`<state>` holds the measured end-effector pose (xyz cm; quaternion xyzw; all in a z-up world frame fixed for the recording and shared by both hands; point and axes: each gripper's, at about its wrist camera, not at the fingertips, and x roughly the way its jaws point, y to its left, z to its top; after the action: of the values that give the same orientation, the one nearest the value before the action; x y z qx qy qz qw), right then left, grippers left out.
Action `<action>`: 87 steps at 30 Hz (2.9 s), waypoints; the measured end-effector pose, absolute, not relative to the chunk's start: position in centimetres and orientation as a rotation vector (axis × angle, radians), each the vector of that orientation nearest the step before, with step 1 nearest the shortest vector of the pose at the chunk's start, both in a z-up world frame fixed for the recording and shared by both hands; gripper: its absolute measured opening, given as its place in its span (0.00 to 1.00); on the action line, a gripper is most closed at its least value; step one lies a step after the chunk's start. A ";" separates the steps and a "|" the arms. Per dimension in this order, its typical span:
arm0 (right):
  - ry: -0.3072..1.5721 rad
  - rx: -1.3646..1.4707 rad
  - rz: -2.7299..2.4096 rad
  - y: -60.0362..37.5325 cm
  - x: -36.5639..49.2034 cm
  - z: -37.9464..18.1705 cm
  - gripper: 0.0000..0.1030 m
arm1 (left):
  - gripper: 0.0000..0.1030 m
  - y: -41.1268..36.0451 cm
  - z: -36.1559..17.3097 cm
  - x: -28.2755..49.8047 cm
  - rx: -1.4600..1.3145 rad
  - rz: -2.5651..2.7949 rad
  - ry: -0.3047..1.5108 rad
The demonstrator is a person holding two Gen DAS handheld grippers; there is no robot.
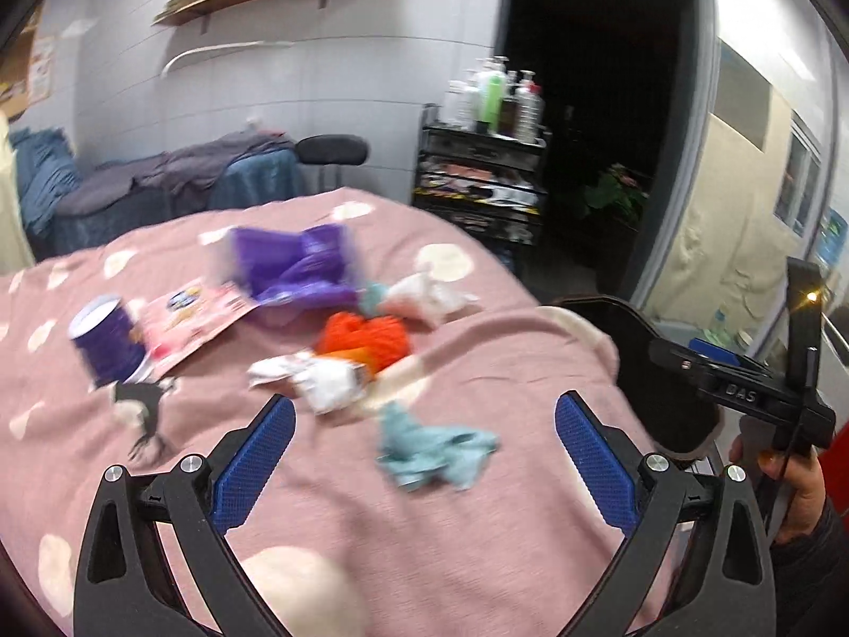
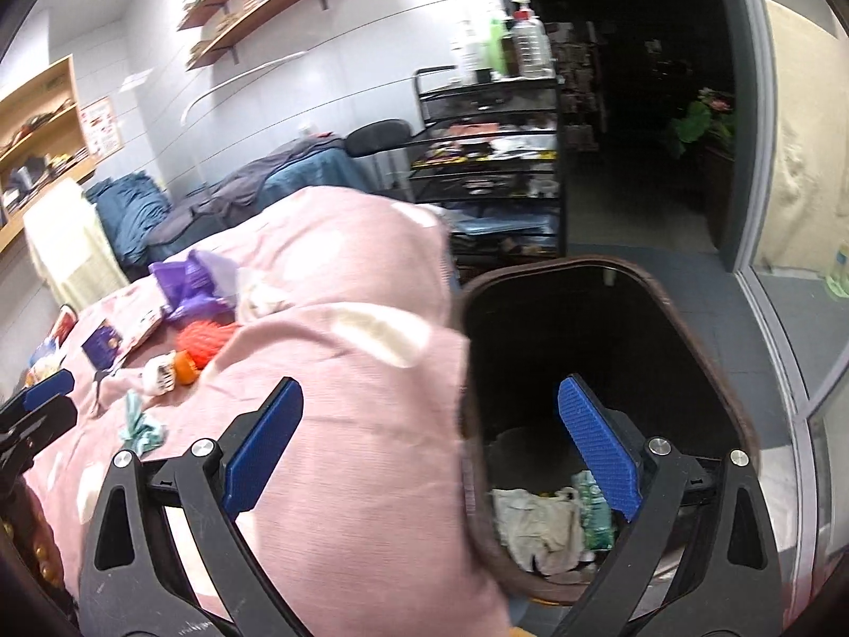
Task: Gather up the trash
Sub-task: 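Move both tools back over the table toward the remaining trash, then grasp the light blue cloth with the right gripper while the left gripper grasps the white crumpled tissue, then carry the light blue cloth over the brown bin and open the right gripper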
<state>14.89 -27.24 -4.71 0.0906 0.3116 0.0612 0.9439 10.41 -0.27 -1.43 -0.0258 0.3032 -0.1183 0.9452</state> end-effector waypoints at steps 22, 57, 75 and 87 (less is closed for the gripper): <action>0.731 -0.049 0.507 -13.9 16.4 -3.9 0.93 | 0.93 8.3 -4.6 11.6 -0.192 -0.140 0.727; 0.796 0.000 0.537 -16.2 16.1 -4.4 0.19 | 0.61 1.0 -6.1 20.7 -0.004 -0.170 0.910; 0.761 0.092 0.490 -19.6 15.4 -4.8 0.19 | 0.36 3.9 -3.5 15.6 -0.161 -0.167 0.748; 0.708 0.138 0.428 -22.9 14.7 -4.1 0.19 | 0.36 0.7 -0.3 11.9 -0.146 -0.244 0.620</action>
<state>14.68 -22.86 -4.09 0.0670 0.3436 0.2080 0.9133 11.87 0.72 -0.27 -0.0714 0.3042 -0.1197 0.9424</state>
